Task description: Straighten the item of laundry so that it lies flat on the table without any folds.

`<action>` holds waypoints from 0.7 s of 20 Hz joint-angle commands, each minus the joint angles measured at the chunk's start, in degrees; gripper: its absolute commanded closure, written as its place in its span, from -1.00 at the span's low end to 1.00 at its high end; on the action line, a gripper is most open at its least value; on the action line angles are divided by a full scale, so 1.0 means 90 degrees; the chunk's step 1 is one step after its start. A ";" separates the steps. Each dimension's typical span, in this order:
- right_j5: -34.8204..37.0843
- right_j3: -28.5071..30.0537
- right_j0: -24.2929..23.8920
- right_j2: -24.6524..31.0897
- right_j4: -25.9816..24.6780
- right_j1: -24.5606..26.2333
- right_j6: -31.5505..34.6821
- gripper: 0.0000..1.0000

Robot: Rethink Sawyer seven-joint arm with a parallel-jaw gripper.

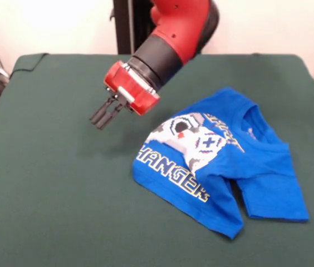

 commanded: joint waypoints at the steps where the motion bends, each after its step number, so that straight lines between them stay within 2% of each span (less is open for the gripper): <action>1: 0.0665 0.0638 -0.2083 0.3035 -0.1927 -0.2570 0.0777 1.00; 9: 0.0814 0.0692 -0.1978 0.3355 -0.1859 -0.2468 0.0933 1.00; 14: 0.0757 0.0831 -0.1645 0.3468 -0.1200 -0.2312 0.1231 1.00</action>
